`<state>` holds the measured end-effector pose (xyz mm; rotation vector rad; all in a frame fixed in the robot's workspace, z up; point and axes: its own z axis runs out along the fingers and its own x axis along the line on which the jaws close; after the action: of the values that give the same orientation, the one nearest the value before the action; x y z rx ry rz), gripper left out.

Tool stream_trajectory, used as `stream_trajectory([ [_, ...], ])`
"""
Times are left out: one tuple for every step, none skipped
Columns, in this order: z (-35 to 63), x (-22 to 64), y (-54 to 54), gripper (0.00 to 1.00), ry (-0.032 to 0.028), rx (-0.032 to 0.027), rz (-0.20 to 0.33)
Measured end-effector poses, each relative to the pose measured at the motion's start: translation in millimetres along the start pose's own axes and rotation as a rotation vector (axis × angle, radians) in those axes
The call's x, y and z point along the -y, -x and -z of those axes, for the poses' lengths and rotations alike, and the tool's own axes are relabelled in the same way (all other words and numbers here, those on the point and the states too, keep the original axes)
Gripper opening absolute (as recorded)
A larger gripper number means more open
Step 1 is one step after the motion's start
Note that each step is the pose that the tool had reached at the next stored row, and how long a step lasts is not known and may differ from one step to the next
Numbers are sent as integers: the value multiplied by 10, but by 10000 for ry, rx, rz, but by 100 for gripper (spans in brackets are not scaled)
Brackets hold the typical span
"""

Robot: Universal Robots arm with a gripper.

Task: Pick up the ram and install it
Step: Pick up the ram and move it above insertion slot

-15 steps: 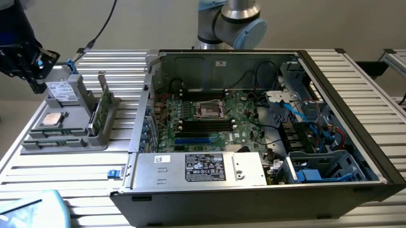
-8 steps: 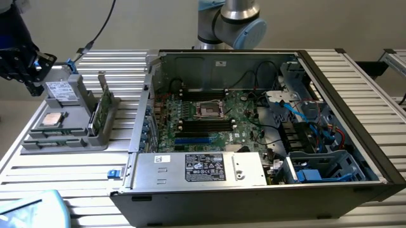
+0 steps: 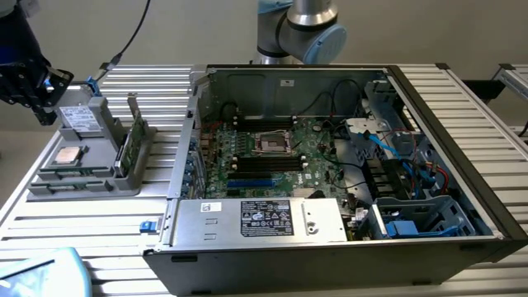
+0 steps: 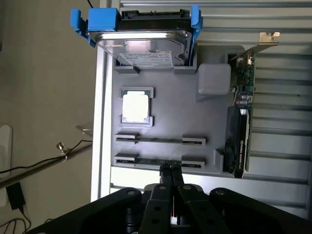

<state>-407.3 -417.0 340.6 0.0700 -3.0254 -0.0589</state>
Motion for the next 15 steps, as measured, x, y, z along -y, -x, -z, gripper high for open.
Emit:
stream_trajectory([
  [0, 0, 0, 10, 0, 0, 0],
  [0, 0, 0, 10, 0, 0, 0],
  [0, 0, 0, 10, 0, 0, 0],
  [0, 0, 0, 10, 0, 0, 0],
  [0, 0, 0, 10, 0, 0, 0],
  [0, 0, 0, 10, 5, 0, 1],
  [0, 0, 0, 10, 5, -1, 20],
  [0, 0, 0, 10, -4, -5, 133],
  [-1, 1, 0, 10, -23, -10, 311],
  [-1, 1, 0, 10, -41, -17, 479],
  [0, 0, 0, 10, -62, -26, 663],
  [0, 0, 0, 10, -83, -34, 841],
  [-1, 0, 0, 10, -105, -41, 1035],
  [0, 0, 0, 10, -126, -49, 1214],
  [0, 0, 0, 10, -147, -58, 1404],
])
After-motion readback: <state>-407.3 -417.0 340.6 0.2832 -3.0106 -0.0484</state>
